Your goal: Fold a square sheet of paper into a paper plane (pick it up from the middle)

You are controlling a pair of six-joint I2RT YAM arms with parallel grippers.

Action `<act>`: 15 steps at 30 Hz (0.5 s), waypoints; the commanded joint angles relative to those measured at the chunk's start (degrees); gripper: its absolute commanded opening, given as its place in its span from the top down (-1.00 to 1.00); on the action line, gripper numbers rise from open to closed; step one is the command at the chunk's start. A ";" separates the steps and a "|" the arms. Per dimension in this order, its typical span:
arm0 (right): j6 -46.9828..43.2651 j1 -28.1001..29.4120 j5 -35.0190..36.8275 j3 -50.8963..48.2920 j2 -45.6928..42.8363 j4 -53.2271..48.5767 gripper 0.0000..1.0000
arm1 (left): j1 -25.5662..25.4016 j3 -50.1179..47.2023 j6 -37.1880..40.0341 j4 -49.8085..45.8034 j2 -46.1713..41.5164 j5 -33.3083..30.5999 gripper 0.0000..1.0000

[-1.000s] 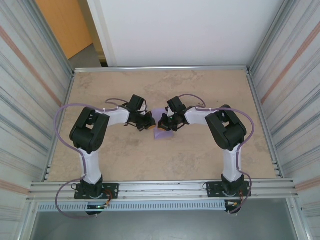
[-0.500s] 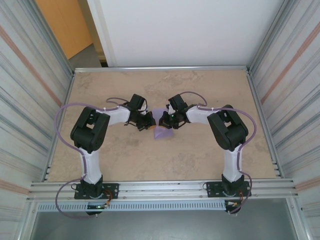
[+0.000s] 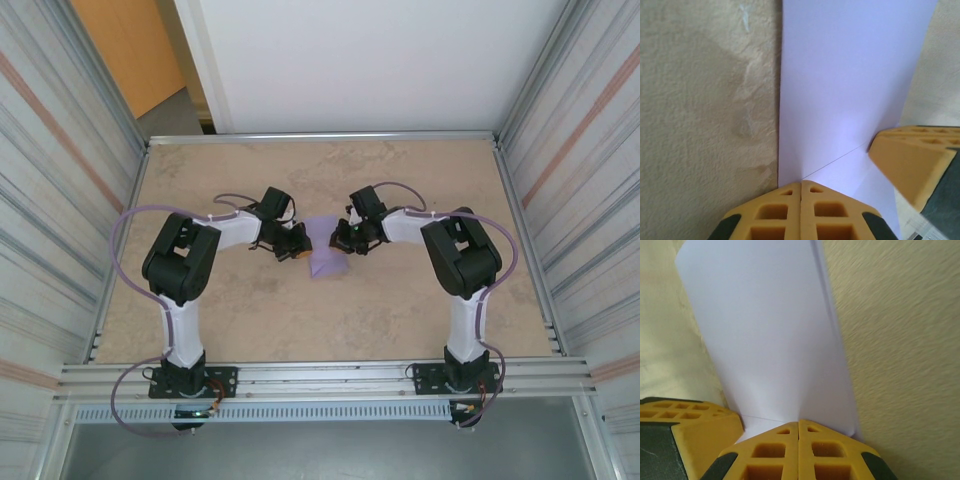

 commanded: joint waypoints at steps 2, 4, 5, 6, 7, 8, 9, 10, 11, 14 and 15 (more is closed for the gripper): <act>-2.20 -4.35 4.26 -1.43 -0.48 -1.74 0.85 | -0.25 -1.30 1.23 -6.35 3.02 -3.77 0.96; -2.79 -5.52 4.41 -0.95 -1.37 -2.12 0.85 | -0.27 -1.11 1.24 -6.26 2.96 -3.66 0.96; -3.31 -5.85 4.61 -0.74 -2.01 -2.41 0.85 | -0.25 -0.95 1.31 -6.18 2.94 -3.49 0.96; -4.05 -5.93 4.82 -0.48 -3.05 -2.82 0.85 | -0.24 -0.74 1.32 -6.09 2.87 -3.41 0.96; -4.88 -5.91 4.93 -0.12 -3.98 -3.20 0.84 | -0.24 -0.60 1.32 -6.10 2.85 -3.28 0.96; -5.50 -5.79 5.05 0.07 -4.98 -3.39 0.84 | -0.25 -0.40 1.30 -6.10 2.85 -3.30 0.96; -6.19 -5.50 4.79 0.14 -5.90 -3.29 0.84 | -0.24 -0.17 1.34 -6.13 2.85 -3.11 0.96; -6.69 -5.01 4.40 0.23 -6.47 -3.45 0.84 | -0.24 0.08 1.34 -6.13 2.89 -3.05 0.95; -7.02 -4.58 3.68 0.38 -6.77 -3.49 0.84 | -0.27 0.24 1.39 -6.09 2.94 -2.96 0.96; -7.05 -2.10 0.98 0.84 -6.06 -3.55 0.84 | -0.24 0.81 1.49 -5.99 2.93 -2.68 0.95; -6.76 -1.08 -0.13 0.79 -5.44 -3.12 0.84 | -0.24 0.95 1.49 -5.92 2.94 -2.59 0.96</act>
